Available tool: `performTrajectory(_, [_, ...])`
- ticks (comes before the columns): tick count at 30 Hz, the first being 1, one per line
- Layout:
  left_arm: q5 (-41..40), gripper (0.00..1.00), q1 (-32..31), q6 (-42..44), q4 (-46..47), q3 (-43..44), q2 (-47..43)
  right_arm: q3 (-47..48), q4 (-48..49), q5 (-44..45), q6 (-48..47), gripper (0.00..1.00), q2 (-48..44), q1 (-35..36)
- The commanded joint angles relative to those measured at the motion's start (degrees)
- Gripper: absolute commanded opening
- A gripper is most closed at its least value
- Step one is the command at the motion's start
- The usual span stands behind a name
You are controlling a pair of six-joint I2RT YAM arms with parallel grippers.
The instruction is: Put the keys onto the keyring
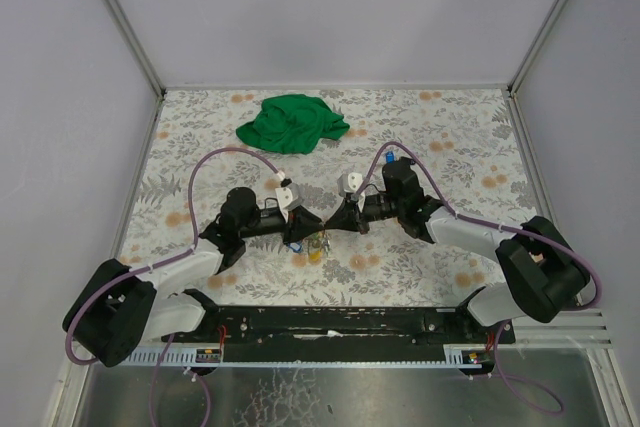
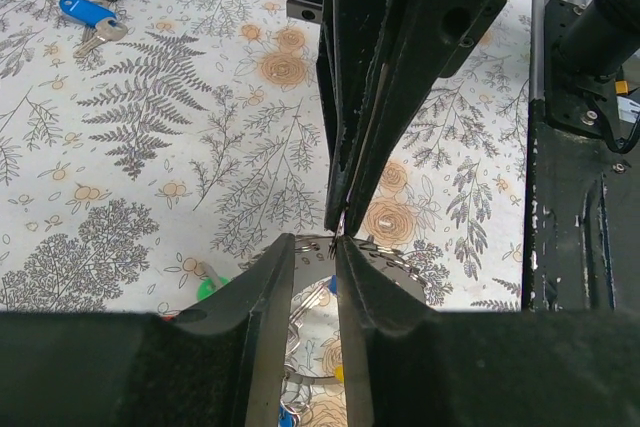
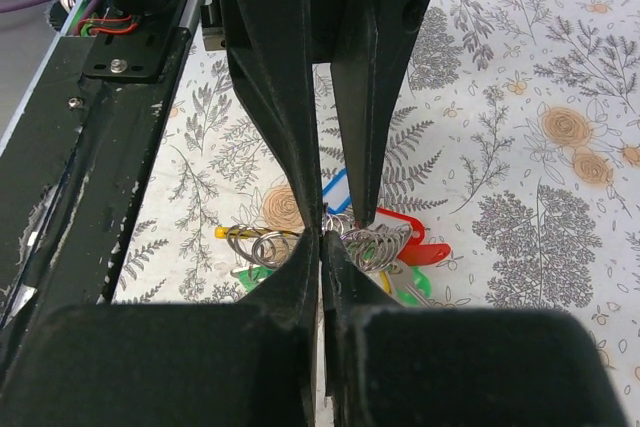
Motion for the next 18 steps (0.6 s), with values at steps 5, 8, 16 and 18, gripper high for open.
performTrajectory(5, [3.8,0.18,0.3,0.3,5.4,0.2,-0.6,1.4,0.6,-5.8,-0.5,0.0,0.7,0.6])
performTrajectory(8, [5.1,0.1,0.3,0.7,4.7,0.7,-0.1,2.4,-2.1,-5.9,-2.4,0.0,0.9,0.8])
performTrajectory(16, [-0.8,0.0,0.3,0.9,2.2,1.0,-0.1,5.6,-11.5,-1.6,-4.7,0.18,-0.4,0.7])
performTrajectory(18, [-3.2,0.0,0.3,0.6,1.4,1.2,0.2,6.0,-14.3,1.7,-4.7,0.26,-2.1,0.1])
